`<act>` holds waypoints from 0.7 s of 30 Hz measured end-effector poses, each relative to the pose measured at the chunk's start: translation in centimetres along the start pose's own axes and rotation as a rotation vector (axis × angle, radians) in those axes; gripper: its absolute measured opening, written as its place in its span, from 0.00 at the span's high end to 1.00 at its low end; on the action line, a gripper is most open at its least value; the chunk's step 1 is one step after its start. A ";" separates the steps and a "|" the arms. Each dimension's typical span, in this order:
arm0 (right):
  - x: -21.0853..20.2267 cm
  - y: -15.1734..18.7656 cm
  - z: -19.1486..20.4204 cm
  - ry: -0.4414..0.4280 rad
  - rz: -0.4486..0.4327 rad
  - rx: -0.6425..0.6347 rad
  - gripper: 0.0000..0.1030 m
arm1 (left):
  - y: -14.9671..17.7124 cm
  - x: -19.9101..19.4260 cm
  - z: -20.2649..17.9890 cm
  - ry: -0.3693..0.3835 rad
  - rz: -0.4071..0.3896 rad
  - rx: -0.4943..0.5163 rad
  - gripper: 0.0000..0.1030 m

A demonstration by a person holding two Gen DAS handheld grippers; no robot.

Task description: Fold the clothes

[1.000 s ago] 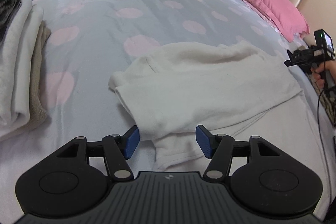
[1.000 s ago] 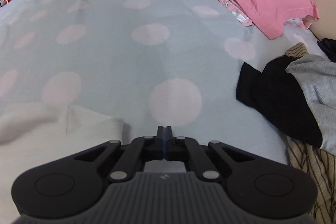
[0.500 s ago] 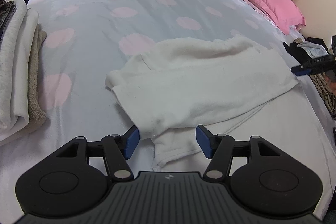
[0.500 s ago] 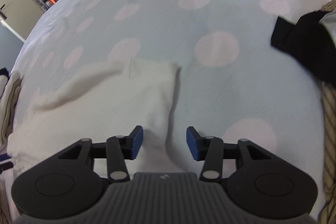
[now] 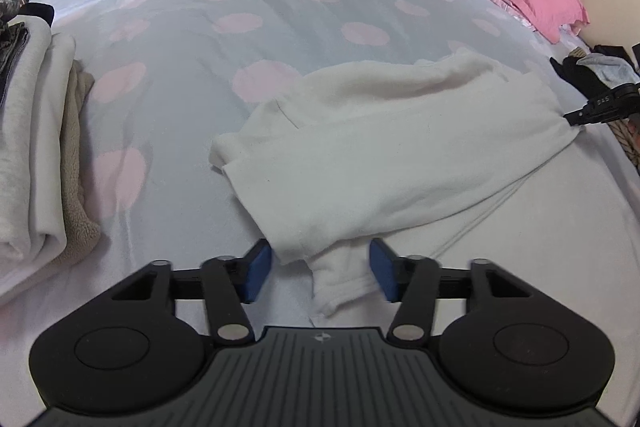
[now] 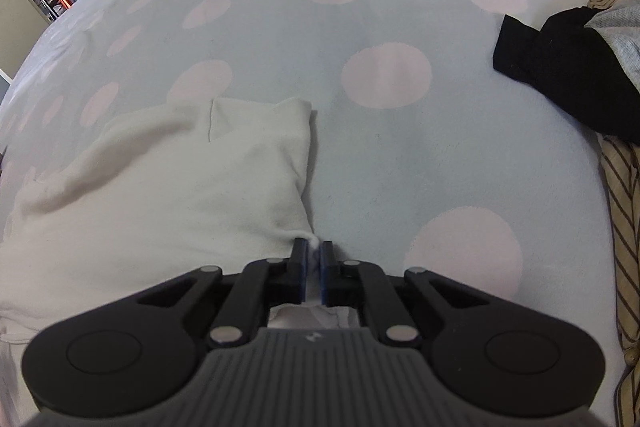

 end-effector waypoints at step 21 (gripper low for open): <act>-3.7 0.9 -0.9 0.077 0.014 -0.109 0.64 | 1.6 -4.4 1.3 -0.019 0.117 -0.097 0.76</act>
Point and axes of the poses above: each gripper's, at about its wrist camera, not at the fingertips, and x roughly the way its jaws point, z to its left, y to its underside, the point moved 5 cm from there along x, roughly the way its jaws point, and after that the axes turned 11 degrees about -x, right-handed, at the moved point
